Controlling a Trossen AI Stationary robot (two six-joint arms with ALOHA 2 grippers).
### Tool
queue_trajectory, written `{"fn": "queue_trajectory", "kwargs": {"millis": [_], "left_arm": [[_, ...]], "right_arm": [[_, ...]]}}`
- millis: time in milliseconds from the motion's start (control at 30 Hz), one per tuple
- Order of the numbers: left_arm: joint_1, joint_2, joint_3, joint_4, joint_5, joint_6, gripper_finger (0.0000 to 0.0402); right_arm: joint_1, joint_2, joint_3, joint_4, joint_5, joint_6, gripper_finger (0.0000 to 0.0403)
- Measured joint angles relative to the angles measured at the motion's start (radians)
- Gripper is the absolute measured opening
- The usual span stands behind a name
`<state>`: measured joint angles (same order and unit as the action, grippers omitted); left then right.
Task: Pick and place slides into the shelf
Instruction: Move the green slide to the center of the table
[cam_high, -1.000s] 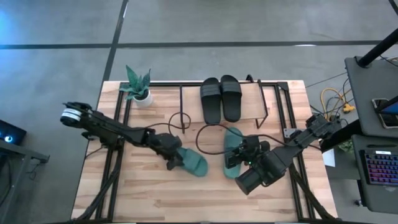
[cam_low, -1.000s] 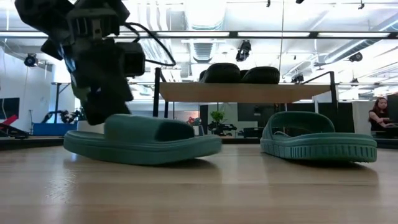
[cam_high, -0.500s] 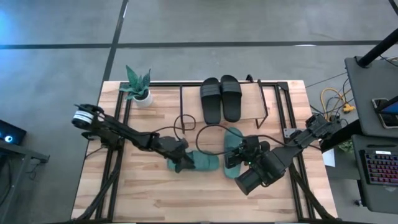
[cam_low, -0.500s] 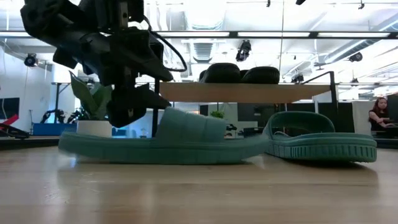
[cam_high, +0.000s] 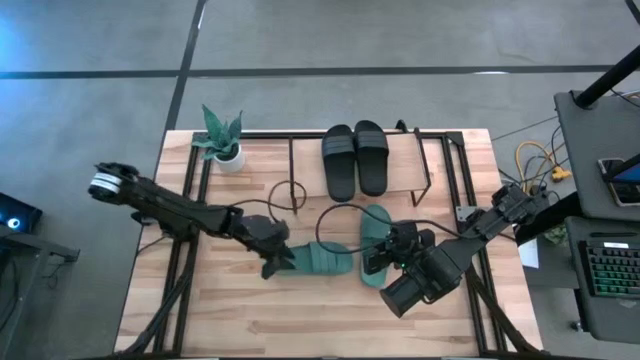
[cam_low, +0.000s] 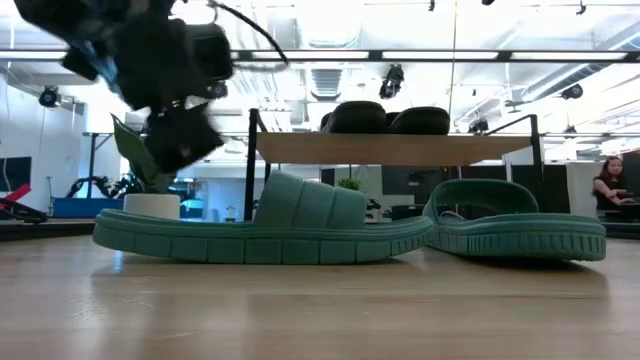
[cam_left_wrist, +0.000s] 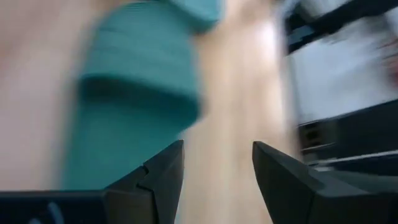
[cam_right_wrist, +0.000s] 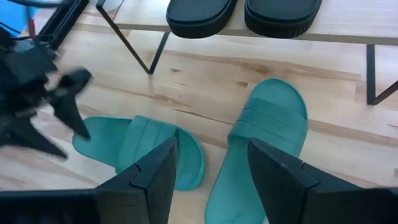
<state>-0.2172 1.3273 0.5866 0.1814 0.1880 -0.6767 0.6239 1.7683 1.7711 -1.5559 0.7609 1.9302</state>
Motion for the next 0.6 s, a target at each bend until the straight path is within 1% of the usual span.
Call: {"fn": "queue_trajectory", "kwargs": {"millis": [100,167,267,367,433,500,600], "left_arm": [[-0.004,-0.076,0.003,-0.198,-0.125,0.091,0.0176],[-0.004,-0.113,-0.007,-0.300,-0.162,0.114,0.0176],[-0.004,-0.135,-0.025,-0.387,-0.219,0.118,0.0169],[-0.004,-0.131,-0.040,-0.428,-0.294,0.110,0.0153],[-0.004,-0.110,-0.040,-0.417,-0.333,0.108,0.0140],[-0.004,-0.093,-0.041,-0.415,-0.355,0.108,0.0128],[-0.003,-0.051,-0.039,-0.378,-0.361,0.108,0.0113]], "right_arm": [[0.000,0.000,-0.007,-0.001,0.000,0.000,0.0187],[0.000,0.000,-0.011,-0.002,0.000,0.000,0.0187],[0.000,0.000,-0.015,-0.002,0.002,0.000,0.0187],[0.000,0.000,-0.019,-0.002,0.005,0.000,0.0187],[0.000,0.000,-0.019,-0.002,0.008,0.000,0.0187],[0.000,0.000,-0.020,-0.002,0.009,0.004,0.0187],[0.000,0.000,-0.021,-0.001,0.010,0.007,0.0187]]}}
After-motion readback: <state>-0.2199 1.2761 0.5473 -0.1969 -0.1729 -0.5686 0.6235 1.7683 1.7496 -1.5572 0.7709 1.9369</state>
